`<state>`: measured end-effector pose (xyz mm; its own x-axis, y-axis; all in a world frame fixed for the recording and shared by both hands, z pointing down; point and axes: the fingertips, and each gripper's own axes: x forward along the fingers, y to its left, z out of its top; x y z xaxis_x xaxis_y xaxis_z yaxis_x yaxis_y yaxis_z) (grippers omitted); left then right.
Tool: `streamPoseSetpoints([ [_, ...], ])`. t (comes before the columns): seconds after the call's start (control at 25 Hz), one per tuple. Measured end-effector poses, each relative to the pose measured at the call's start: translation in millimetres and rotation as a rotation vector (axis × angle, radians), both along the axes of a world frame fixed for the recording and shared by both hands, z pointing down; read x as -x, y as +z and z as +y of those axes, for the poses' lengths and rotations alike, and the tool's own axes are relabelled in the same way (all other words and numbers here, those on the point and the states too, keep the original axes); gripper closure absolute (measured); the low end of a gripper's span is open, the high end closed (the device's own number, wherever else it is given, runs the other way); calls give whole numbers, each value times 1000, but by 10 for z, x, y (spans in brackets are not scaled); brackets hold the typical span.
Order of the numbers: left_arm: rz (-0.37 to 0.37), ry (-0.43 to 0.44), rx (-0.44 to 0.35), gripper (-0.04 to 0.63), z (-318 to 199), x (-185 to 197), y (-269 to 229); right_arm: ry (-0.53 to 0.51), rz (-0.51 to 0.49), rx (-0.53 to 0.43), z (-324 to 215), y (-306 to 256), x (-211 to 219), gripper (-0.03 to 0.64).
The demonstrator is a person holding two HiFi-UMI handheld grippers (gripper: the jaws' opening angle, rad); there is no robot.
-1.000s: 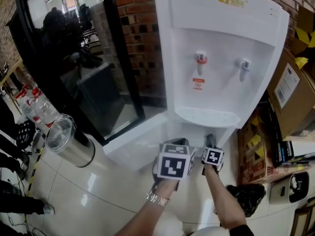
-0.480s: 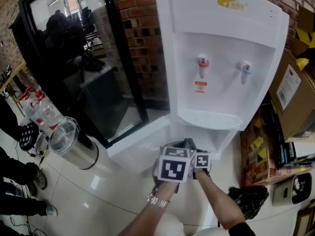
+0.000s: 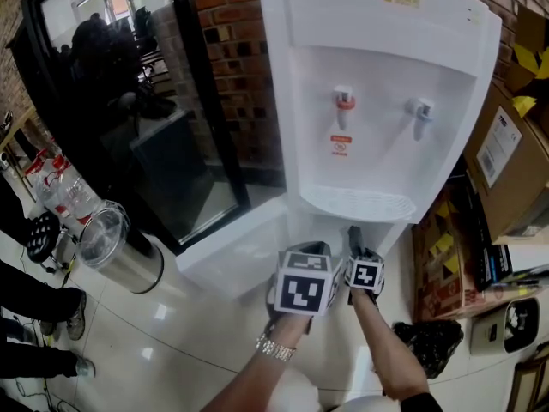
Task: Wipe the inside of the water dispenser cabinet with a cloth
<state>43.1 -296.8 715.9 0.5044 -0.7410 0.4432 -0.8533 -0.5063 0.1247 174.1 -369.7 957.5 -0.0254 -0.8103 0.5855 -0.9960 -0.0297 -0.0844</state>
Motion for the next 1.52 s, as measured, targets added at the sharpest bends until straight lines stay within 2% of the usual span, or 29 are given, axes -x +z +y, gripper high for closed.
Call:
streamPoseSetpoints([
  [0.08,-6,5,-1,603,5,-4,5,-111,-63,-53,-130,-87,372,595],
  [0.16,-16,6,-4,603,14,24,3,-211,-107,-64,-232,-28,691,595],
  [0.28,-35,-3,-14,603,16,119,-5,-262,-82,-20,-292,197,869,595],
  [0.4,-40,-20,-14,603,7,256,-8,-232,-11,31,-316,420,763,595],
  [0.56,-32,-20,-15,603,-5,315,-29,-107,106,73,-319,567,284,595],
  [0.72,-20,-11,-11,603,-19,282,-27,31,86,127,-226,671,-76,595],
  [0.84,-15,1,-9,603,-13,246,-16,75,40,65,-258,450,-118,595],
  [0.92,-10,3,-7,603,-17,250,-11,40,-4,3,-371,249,29,595],
  [1.04,-8,3,-8,603,-18,280,-20,-91,-61,-23,-538,207,394,595],
  [1.12,-9,1,-9,603,-8,311,-34,-161,-66,-10,-605,264,593,595],
  [1.24,-10,-1,-13,603,8,372,-66,-172,-23,65,-614,479,596,595],
  [1.32,-8,-7,-15,603,16,427,-86,-121,28,77,-602,506,414,595],
  [1.4,0,-15,-19,603,13,478,-113,-25,74,85,-544,503,133,595],
  [1.52,23,-18,-23,603,8,479,-157,112,91,128,-389,544,-213,595],
])
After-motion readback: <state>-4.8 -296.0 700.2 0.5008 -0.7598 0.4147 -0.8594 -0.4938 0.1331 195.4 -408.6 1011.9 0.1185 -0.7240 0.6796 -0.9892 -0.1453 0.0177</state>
